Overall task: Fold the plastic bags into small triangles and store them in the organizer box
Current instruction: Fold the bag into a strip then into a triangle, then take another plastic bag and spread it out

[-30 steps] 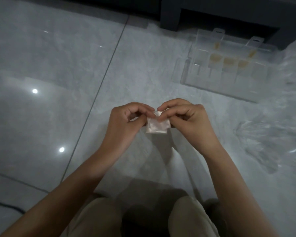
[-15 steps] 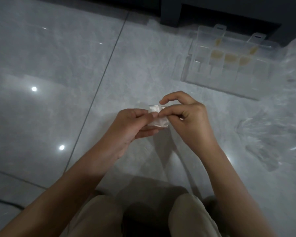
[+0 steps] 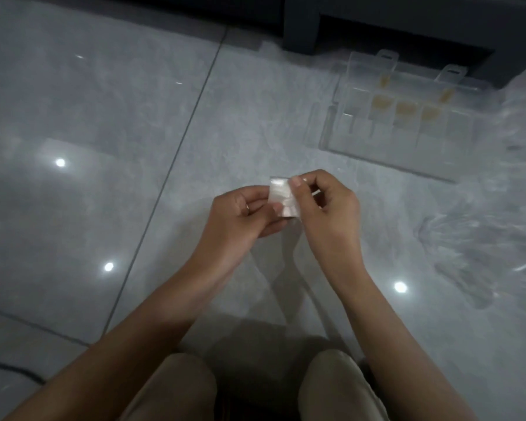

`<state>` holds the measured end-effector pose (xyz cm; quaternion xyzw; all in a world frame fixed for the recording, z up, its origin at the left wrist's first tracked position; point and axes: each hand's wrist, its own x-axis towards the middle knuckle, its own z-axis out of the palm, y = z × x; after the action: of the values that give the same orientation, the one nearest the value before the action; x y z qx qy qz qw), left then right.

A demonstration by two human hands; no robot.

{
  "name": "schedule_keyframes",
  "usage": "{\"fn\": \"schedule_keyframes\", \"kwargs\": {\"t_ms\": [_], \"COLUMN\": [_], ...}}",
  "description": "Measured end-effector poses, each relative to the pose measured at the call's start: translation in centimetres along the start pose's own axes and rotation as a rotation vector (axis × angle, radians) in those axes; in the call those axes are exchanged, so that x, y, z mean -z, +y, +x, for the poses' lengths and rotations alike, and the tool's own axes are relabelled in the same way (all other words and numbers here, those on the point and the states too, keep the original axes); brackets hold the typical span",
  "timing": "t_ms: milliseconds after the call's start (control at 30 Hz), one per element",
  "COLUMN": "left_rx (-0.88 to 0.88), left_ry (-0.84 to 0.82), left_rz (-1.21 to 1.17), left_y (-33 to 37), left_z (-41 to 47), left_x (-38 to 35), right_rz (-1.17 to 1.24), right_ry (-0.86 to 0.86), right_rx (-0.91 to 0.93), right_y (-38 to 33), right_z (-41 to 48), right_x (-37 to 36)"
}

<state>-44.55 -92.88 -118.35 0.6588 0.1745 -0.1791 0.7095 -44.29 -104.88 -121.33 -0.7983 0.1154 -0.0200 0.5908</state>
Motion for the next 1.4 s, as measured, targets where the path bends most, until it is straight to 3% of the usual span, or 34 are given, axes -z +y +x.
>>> {"fn": "schedule_keyframes", "kwargs": {"t_ms": [133, 233, 367, 533, 633, 733, 867, 1100, 1300, 1400], "left_rx": [-0.055, -0.236, -0.419, -0.462, -0.591, -0.666, -0.618, -0.617, -0.632, -0.63], "left_ry": [0.055, 0.11, 0.15, 0.185, 0.199, 0.261, 0.24, 0.117, 0.02, -0.012], "left_rz": [0.182, 0.364, 0.484, 0.48, 0.707, 0.741, 0.746, 0.795, 0.834, 0.823], "left_y": [0.1, -0.1, -0.9, -1.1, -1.1, -0.6, 0.2, -0.8, -1.4, -1.3], "left_z": [0.6, 1.5, 2.2, 2.5, 2.7, 3.7, 5.0, 3.6, 2.9, 2.8], "left_x": [-0.4, -1.0, -1.6, -2.6, -2.1, -0.4, 1.7, 0.1, -0.8, -1.3], "right_rz": [-0.093, -0.144, 0.049, 0.196, 0.219, 0.067, -0.331, -0.916, -1.063, -0.953], "right_ry": [0.07, 0.068, 0.092, 0.15, 0.138, 0.219, 0.378, 0.217, 0.147, 0.083], "right_rx": [0.108, 0.163, 0.049, -0.04, -0.035, 0.062, 0.169, 0.088, 0.063, 0.107], "right_y": [-0.1, -0.4, -1.2, -1.3, -1.4, -1.0, -0.3, 0.9, 1.5, 1.7], "right_z": [-0.6, -1.3, -1.5, -1.4, -1.0, 2.3, 9.7, 15.8, 13.1, 11.5], "right_x": [-0.2, -0.8, -1.0, -1.1, -0.4, 2.6, 6.3, 4.0, 2.9, 3.5]}}
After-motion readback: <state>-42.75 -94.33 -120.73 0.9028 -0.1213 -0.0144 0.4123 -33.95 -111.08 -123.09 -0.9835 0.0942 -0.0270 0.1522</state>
